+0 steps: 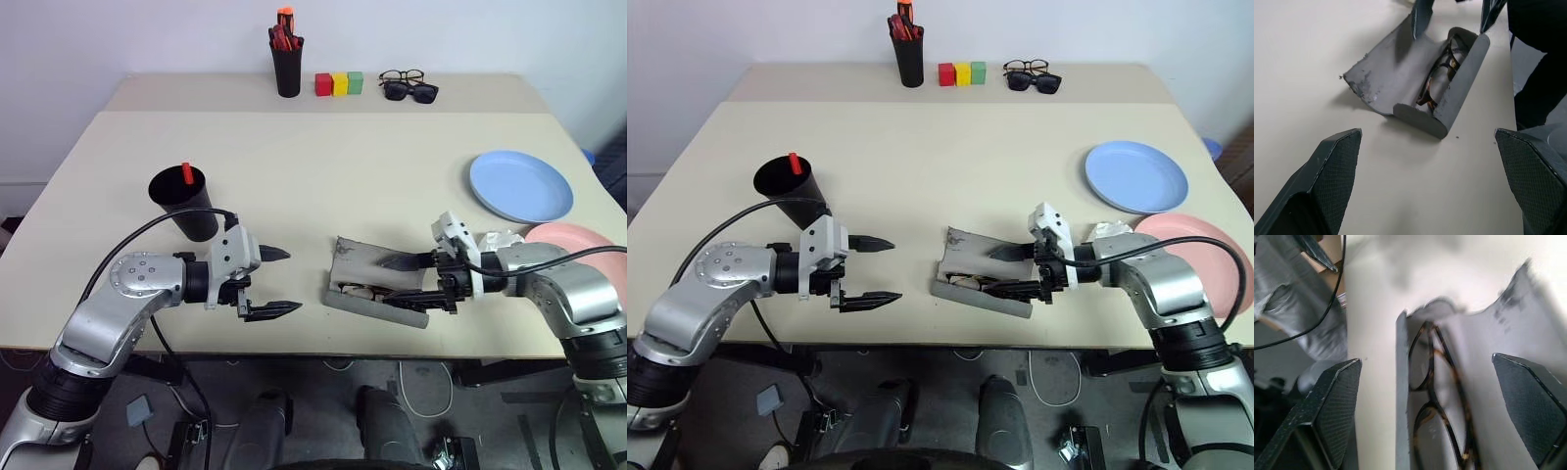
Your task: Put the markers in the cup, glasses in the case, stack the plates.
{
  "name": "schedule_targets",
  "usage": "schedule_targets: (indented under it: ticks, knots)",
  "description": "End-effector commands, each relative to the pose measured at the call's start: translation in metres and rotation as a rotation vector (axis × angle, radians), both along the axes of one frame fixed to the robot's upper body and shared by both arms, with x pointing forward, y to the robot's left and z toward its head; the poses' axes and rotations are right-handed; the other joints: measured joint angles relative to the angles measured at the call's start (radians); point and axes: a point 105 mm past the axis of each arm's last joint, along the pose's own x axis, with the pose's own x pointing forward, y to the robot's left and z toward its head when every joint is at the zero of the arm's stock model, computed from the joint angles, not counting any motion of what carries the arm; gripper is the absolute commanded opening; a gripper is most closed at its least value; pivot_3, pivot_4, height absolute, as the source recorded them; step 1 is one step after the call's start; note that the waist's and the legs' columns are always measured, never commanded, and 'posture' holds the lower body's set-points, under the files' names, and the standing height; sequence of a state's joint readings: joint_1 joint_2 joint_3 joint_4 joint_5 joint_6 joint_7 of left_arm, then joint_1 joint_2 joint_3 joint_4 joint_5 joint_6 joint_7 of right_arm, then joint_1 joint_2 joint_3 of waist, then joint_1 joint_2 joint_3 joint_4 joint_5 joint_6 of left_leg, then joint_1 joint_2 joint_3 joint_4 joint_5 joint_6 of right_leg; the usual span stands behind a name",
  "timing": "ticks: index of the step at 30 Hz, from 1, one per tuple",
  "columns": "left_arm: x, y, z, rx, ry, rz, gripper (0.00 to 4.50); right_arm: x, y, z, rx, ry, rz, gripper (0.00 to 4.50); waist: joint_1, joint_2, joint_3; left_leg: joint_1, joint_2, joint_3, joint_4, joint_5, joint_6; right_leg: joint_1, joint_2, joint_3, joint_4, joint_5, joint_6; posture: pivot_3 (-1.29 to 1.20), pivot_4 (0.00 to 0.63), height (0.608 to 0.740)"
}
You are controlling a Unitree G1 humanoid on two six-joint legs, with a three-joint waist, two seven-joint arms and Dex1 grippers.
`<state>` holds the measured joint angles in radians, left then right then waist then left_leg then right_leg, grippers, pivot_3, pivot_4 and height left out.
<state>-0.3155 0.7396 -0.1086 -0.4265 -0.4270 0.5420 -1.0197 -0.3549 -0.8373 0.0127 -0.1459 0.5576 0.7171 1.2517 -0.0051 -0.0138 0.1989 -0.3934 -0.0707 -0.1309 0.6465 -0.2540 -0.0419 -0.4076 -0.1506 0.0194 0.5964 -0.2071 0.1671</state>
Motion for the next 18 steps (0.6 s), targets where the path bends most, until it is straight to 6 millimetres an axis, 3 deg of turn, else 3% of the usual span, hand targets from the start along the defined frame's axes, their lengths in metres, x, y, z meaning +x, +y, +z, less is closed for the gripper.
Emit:
schedule_targets:
  ticks: [1, 4, 8, 11, 18]
  knots:
    - [0.009, -0.008, 0.007, -0.026, -0.006, -0.011, 3.6, -0.019, -0.012, 0.021, -0.029, -0.118, -0.033, 4.5, 0.016, 0.0, 0.0, 0.0, 0.0, 0.0, 0.0, 0.0, 0.0, 0.0, 0.0, 0.0, 0.0, 0.0, 0.0, 0.0, 0.15, 0.739]
    - [0.018, -0.017, 0.006, -0.018, -0.009, -0.033, 2.17, -0.043, -0.026, 0.016, -0.12, -0.219, -0.086, 4.5, 0.026, 0.0, 0.0, -0.001, 0.0, 0.0, 0.0, 0.0, 0.0, 0.0, 0.0, 0.0, -0.001, 0.0, 0.001, 0.0, 0.15, 0.739]
    - [0.033, -0.027, 0.008, -0.018, -0.018, -0.055, 0.1, -0.07, -0.031, 0.004, -0.232, -0.314, -0.11, 4.5, 0.017, 0.0, 0.0, -0.001, -0.001, 0.001, 0.001, 0.0, 0.0, 0.001, -0.001, 0.0, -0.001, -0.001, 0.002, 0.0, 0.15, 0.739]
    - [0.047, -0.035, 0.009, -0.004, -0.041, -0.067, 0.04, -0.083, -0.03, -0.001, -0.245, -0.354, -0.161, 4.5, 0.013, -0.001, 0.0, 0.001, 0.001, 0.002, 0.002, 0.0, 0.0, 0.001, 0.0, 0.0, 0.0, -0.003, 0.004, 0.0, 0.15, 0.739]
    - [0.087, -0.058, 0.013, 0.106, -0.127, -0.129, 0.04, -0.106, -0.056, -0.021, -0.313, -0.345, -0.388, 4.5, 0.021, -0.002, -0.001, 0.001, 0.0, 0.002, 0.003, 0.0, 0.0, 0.003, -0.001, 0.0, -0.002, -0.004, 0.0, 0.0, 0.15, 0.739]
